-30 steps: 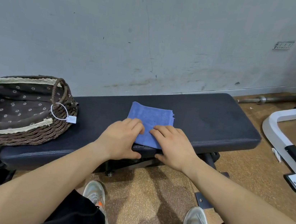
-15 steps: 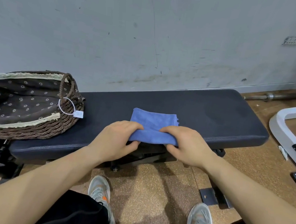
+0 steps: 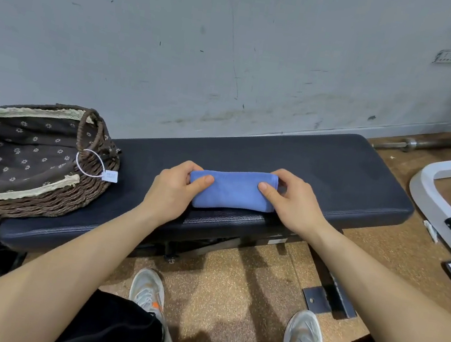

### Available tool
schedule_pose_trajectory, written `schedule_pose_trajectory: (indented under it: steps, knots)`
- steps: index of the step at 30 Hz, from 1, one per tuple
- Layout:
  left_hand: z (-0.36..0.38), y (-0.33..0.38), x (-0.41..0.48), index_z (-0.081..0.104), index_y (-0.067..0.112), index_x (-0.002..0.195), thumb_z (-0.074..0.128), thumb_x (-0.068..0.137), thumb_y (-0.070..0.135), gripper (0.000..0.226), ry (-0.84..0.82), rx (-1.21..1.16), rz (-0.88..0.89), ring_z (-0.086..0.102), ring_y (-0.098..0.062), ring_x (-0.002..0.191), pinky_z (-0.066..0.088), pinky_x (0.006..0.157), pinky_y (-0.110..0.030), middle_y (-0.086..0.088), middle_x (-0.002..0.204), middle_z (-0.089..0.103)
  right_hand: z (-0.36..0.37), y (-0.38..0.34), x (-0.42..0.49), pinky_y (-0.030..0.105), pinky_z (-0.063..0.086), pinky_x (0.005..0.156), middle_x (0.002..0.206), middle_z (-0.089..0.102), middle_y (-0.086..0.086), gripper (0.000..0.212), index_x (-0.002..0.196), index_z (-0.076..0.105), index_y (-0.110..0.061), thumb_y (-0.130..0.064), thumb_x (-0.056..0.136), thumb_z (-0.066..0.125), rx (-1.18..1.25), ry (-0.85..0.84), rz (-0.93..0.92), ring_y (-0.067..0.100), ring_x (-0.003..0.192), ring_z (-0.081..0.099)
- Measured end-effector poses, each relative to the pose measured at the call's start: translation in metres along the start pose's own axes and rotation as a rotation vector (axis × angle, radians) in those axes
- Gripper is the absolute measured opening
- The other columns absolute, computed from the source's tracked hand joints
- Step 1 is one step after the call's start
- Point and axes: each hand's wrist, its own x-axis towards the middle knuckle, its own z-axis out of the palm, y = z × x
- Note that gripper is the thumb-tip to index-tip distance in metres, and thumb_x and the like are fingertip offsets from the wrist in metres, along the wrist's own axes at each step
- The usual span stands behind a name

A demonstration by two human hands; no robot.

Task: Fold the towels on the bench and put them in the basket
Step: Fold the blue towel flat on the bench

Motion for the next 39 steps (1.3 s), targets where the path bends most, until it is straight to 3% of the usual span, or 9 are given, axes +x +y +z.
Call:
schedule_pose_trajectory:
  steps: [5, 9, 15, 18, 21, 24, 32, 36, 39]
  knots:
    - [0.013, 0.007, 0.012, 0.060, 0.024, 0.100, 0.053, 0.095, 0.052, 0.029, 0.126, 0.082, -0.051, 0.057, -0.020, 0.088, 0.047, 0.080, -0.037, 0.003, 0.089, 0.062, 0.012, -0.005, 0.014, 0.037, 0.048, 0.066, 0.082, 0.067, 0.000, 0.029, 0.091, 0.062, -0.015, -0.043, 0.098, 0.054, -0.064, 0.099, 0.101, 0.022, 0.080, 0.062]
    - [0.014, 0.008, 0.027, 0.060, 0.023, 0.096, 0.053, 0.093, 0.054, 0.032, 0.086, 0.119, -0.127, 0.058, -0.021, 0.093, 0.049, 0.082, -0.039, 0.003, 0.094, 0.062, 0.018, -0.015, 0.025, 0.036, 0.040, 0.066, 0.087, 0.062, 0.002, 0.033, 0.087, 0.051, -0.015, -0.043, 0.101, 0.043, -0.203, 0.093, 0.194, 0.030, 0.083, 0.059]
    - [0.015, 0.024, 0.039, 0.051, 0.027, 0.113, 0.057, 0.087, 0.062, 0.044, 0.085, 0.318, -0.263, 0.061, -0.022, 0.096, 0.049, 0.078, -0.037, 0.008, 0.100, 0.061, 0.021, -0.030, 0.037, 0.036, 0.037, 0.071, 0.111, 0.060, 0.006, 0.031, 0.123, 0.056, -0.026, -0.036, 0.101, 0.037, -0.476, 0.073, 0.226, 0.030, 0.084, 0.049]
    - [0.018, 0.025, 0.040, 0.049, 0.028, 0.118, 0.061, 0.089, 0.050, 0.038, 0.144, 0.381, -0.118, 0.056, -0.019, 0.101, 0.044, 0.076, -0.036, 0.012, 0.104, 0.054, 0.017, -0.026, 0.042, 0.037, 0.039, 0.075, 0.121, 0.048, 0.006, 0.034, 0.124, 0.061, -0.036, -0.042, 0.100, 0.038, -0.470, -0.015, 0.243, 0.031, 0.104, 0.052]
    - [0.023, 0.020, 0.038, 0.065, 0.024, 0.106, 0.058, 0.088, 0.022, 0.019, 0.239, 0.373, 0.351, 0.057, -0.021, 0.097, 0.050, 0.074, -0.039, 0.007, 0.106, 0.061, 0.016, -0.018, 0.044, 0.040, 0.040, 0.082, 0.127, 0.046, 0.006, 0.036, 0.127, 0.061, -0.039, -0.045, 0.100, 0.037, -0.413, -0.068, 0.258, 0.030, 0.117, 0.045]
    - [0.037, 0.027, 0.033, 0.072, 0.017, 0.109, 0.041, 0.084, 0.017, 0.040, 0.228, 0.432, 0.631, 0.066, -0.025, 0.091, 0.053, 0.080, -0.037, 0.001, 0.105, 0.071, 0.023, -0.018, 0.039, 0.042, 0.040, 0.086, 0.126, 0.049, 0.007, 0.036, 0.126, 0.061, -0.037, -0.045, 0.101, 0.037, -0.482, -0.013, 0.226, 0.031, 0.117, 0.045]
    - [0.056, 0.028, 0.031, 0.067, 0.020, 0.123, 0.026, 0.098, 0.045, 0.054, 0.077, 0.652, 0.417, 0.064, -0.023, 0.114, 0.045, 0.098, -0.041, 0.000, 0.124, 0.068, 0.032, -0.015, 0.031, 0.043, 0.037, 0.091, 0.122, 0.054, 0.005, 0.036, 0.125, 0.058, -0.025, -0.043, 0.101, 0.037, -0.640, 0.073, 0.155, 0.029, 0.112, 0.050]
    - [0.060, 0.025, 0.030, 0.062, 0.023, 0.121, 0.019, 0.100, 0.044, 0.052, 0.038, 0.707, 0.412, 0.065, -0.024, 0.097, 0.044, 0.088, -0.040, 0.004, 0.113, 0.069, 0.031, -0.023, 0.028, 0.050, 0.020, 0.115, 0.128, 0.060, 0.000, 0.044, 0.121, 0.064, -0.020, -0.028, 0.088, 0.037, -0.627, 0.202, -0.107, 0.022, 0.120, 0.055]
    - [0.058, 0.023, 0.028, 0.058, 0.021, 0.126, 0.015, 0.098, 0.043, 0.056, 0.004, 0.719, 0.429, 0.062, -0.025, 0.096, 0.041, 0.089, -0.040, 0.003, 0.116, 0.066, 0.039, -0.029, 0.023, 0.044, 0.020, 0.119, 0.141, 0.057, -0.002, 0.052, 0.137, 0.055, -0.018, -0.030, 0.092, 0.033, -0.560, 0.089, -0.206, 0.018, 0.133, 0.048]
